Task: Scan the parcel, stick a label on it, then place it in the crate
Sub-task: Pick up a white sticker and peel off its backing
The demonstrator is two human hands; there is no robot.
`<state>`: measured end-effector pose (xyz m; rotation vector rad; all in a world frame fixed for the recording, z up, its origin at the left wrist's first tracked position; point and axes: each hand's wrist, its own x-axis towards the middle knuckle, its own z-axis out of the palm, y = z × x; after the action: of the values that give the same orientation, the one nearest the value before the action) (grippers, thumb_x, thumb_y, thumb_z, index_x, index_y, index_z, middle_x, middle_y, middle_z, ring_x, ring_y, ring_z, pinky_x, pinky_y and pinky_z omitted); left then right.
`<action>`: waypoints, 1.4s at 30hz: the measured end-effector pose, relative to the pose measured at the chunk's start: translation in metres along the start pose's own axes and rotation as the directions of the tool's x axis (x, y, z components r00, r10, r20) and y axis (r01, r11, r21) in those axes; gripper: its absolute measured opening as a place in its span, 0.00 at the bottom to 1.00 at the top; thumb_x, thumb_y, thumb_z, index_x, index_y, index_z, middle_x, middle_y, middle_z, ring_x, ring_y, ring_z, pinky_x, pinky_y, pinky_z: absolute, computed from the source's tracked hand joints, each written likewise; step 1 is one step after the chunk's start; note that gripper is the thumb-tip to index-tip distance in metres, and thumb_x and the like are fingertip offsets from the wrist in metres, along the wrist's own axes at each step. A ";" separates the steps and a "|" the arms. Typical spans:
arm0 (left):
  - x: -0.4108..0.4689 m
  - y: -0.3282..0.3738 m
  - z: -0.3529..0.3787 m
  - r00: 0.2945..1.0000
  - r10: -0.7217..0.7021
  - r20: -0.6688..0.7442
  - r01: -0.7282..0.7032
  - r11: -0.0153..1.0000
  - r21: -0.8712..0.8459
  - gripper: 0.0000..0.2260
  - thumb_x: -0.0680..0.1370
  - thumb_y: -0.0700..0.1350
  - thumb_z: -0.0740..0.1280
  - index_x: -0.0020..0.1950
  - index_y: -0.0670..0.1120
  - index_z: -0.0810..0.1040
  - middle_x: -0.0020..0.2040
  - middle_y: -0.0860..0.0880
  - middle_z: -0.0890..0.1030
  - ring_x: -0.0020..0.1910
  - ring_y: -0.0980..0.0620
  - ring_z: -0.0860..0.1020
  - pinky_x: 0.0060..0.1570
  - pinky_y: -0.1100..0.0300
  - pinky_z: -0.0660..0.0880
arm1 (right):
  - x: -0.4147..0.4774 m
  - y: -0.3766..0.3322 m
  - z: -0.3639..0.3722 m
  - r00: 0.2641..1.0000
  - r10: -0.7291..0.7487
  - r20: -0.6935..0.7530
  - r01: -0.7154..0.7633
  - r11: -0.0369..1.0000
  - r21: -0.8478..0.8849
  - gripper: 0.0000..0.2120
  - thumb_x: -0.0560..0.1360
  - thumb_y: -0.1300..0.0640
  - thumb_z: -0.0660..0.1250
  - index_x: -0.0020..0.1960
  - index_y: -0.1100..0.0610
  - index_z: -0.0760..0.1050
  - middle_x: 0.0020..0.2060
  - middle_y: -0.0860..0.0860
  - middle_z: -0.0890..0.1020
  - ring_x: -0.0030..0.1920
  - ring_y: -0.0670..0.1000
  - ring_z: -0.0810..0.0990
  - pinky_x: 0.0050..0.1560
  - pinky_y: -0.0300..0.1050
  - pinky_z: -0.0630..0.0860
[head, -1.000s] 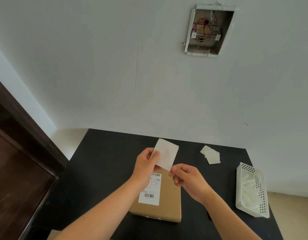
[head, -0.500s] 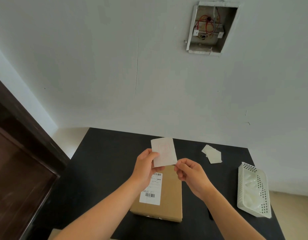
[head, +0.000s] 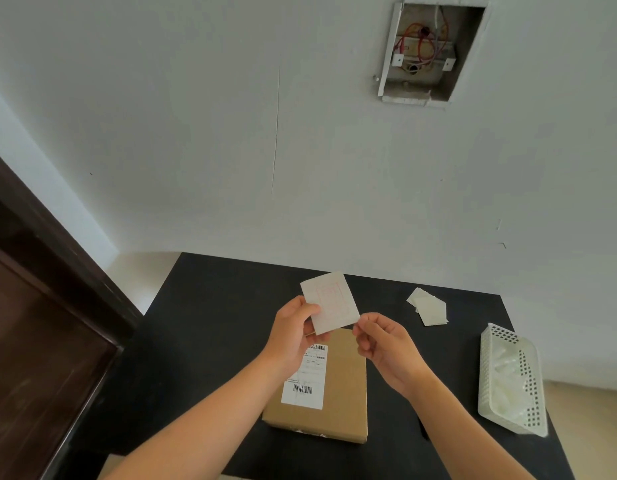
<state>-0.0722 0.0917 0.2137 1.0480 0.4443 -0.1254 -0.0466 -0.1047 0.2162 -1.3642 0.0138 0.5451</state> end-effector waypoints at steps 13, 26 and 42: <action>-0.001 -0.009 0.018 0.992 -0.006 -0.127 0.006 1.000 -0.006 0.04 0.81 0.43 0.71 0.53 0.43 0.79 0.53 0.43 0.88 0.51 0.44 0.84 0.51 0.51 0.78 | -0.005 0.004 0.027 0.998 -0.031 0.049 0.040 0.979 -0.201 0.07 0.79 0.56 0.71 0.45 0.55 0.86 0.32 0.53 0.78 0.33 0.49 0.73 0.37 0.41 0.74; -0.010 -0.016 0.019 0.984 -0.004 -0.180 0.012 0.999 0.044 0.16 0.80 0.50 0.73 0.67 0.52 0.76 0.63 0.50 0.83 0.59 0.48 0.81 0.58 0.49 0.77 | -0.011 0.007 0.027 0.991 -0.119 -0.055 0.103 0.964 -0.244 0.08 0.80 0.55 0.71 0.42 0.51 0.85 0.29 0.51 0.78 0.31 0.47 0.72 0.36 0.40 0.74; -0.026 -0.021 0.005 0.866 0.387 0.317 -0.486 0.499 0.718 0.07 0.81 0.45 0.71 0.58 0.51 0.85 0.53 0.59 0.85 0.54 0.62 0.81 0.54 0.70 0.78 | -0.024 -0.005 0.008 0.989 -0.146 0.007 0.125 0.821 -0.558 0.13 0.81 0.55 0.67 0.39 0.48 0.83 0.28 0.45 0.77 0.29 0.43 0.70 0.36 0.40 0.70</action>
<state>-0.1005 0.0739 0.2098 2.0005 -0.0407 0.0999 -0.0677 -0.1065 0.2302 -1.9328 -0.2300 0.4157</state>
